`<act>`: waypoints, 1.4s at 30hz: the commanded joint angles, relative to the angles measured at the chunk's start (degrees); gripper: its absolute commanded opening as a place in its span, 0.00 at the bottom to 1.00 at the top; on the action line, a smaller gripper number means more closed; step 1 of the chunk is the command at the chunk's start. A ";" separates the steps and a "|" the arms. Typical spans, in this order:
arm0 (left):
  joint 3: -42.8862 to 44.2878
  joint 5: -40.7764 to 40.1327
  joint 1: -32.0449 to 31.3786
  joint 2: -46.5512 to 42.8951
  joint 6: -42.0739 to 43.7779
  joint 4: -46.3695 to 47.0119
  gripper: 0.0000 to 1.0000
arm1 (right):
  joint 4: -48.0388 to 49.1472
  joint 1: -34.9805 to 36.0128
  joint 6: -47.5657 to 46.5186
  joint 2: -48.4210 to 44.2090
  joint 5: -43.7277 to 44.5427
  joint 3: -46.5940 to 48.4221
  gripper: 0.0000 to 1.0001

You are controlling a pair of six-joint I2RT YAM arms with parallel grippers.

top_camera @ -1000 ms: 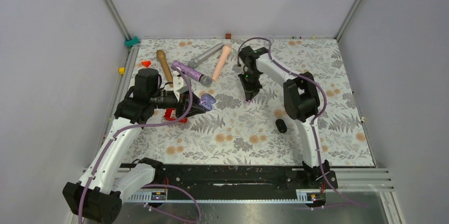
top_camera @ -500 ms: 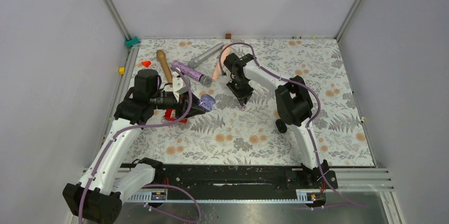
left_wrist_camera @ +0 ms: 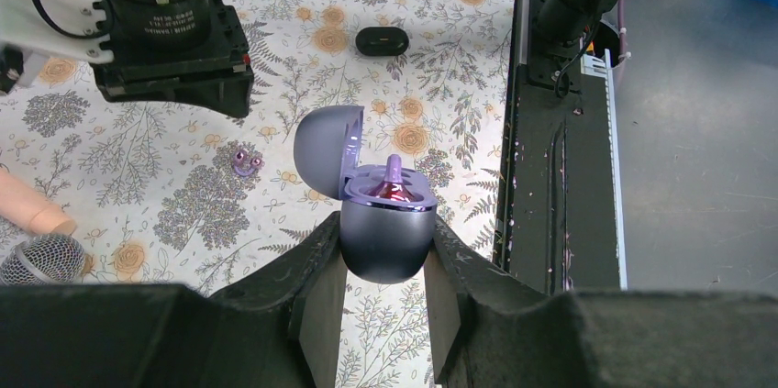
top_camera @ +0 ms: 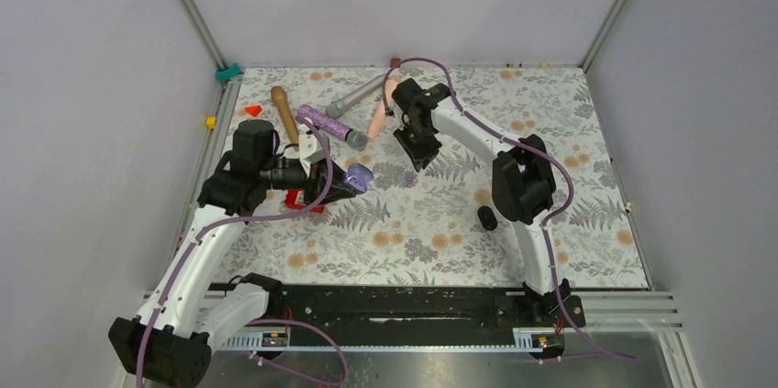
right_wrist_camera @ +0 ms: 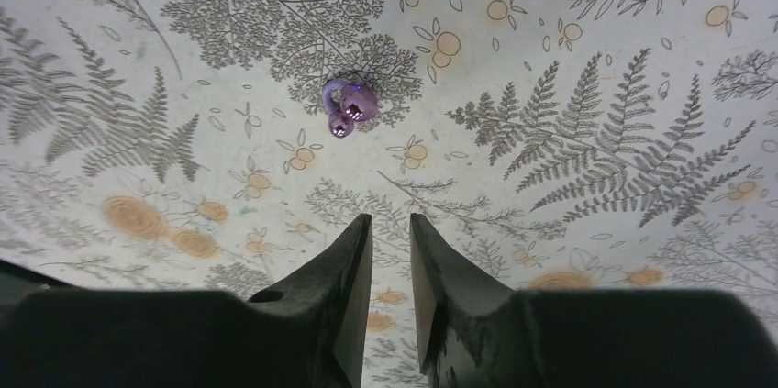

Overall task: Insert the wireless bluetooth earbuds into the charging case
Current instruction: Adjust the earbud at the center of the board.

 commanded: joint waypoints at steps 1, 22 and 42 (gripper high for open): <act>-0.11 2.48 0.41 -0.89 1.29 2.47 0.19 | -0.18 -1.60 5.49 -3.30 -6.89 -0.26 0.28; -0.32 3.63 1.45 -1.30 1.39 2.48 0.19 | -5.60 -1.08 1.50 16.10 -2.30 21.67 0.25; -0.26 3.87 1.47 -1.04 1.43 2.48 0.19 | -1.04 2.84 0.79 7.03 -5.85 1.47 0.24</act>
